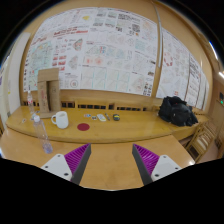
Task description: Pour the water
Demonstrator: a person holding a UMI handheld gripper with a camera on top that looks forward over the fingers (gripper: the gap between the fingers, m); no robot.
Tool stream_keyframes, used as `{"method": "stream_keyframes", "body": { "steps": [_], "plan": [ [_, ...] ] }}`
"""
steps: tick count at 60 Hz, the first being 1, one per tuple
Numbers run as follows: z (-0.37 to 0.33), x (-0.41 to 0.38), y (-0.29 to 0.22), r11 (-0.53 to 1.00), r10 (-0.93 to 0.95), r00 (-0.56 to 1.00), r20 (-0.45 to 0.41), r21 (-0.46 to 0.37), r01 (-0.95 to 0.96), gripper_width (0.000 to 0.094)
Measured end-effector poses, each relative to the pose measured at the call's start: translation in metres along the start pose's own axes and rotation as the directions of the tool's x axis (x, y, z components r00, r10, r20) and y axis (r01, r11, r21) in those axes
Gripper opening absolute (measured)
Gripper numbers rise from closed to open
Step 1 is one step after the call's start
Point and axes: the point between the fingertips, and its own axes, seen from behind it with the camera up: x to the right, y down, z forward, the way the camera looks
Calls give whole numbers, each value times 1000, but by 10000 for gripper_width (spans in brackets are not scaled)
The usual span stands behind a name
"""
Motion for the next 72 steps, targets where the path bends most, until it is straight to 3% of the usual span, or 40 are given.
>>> {"method": "stream_keyframes", "body": {
  "steps": [11, 26, 37, 47, 56, 59, 62, 72],
  "plan": [
    [-4, -16, 51, 997, -55, 998, 1, -51, 55, 855],
    [4, -162, 130, 991, -50, 985, 166, -117, 70, 850],
    [51, -288, 107, 999, -18, 963, 269, -39, 30, 848],
    [118, -355, 68, 999, 8, 958, 287, 31, -17, 838],
    [163, -379, 44, 997, 13, 962, 271, 74, -34, 737],
    [173, -384, 41, 995, 16, 964, 265, 86, -41, 675],
    [179, -381, 41, 995, 18, 970, 244, 92, -42, 507],
    [178, -379, 38, 993, 25, 973, 229, 110, -51, 380]
  ]
}}
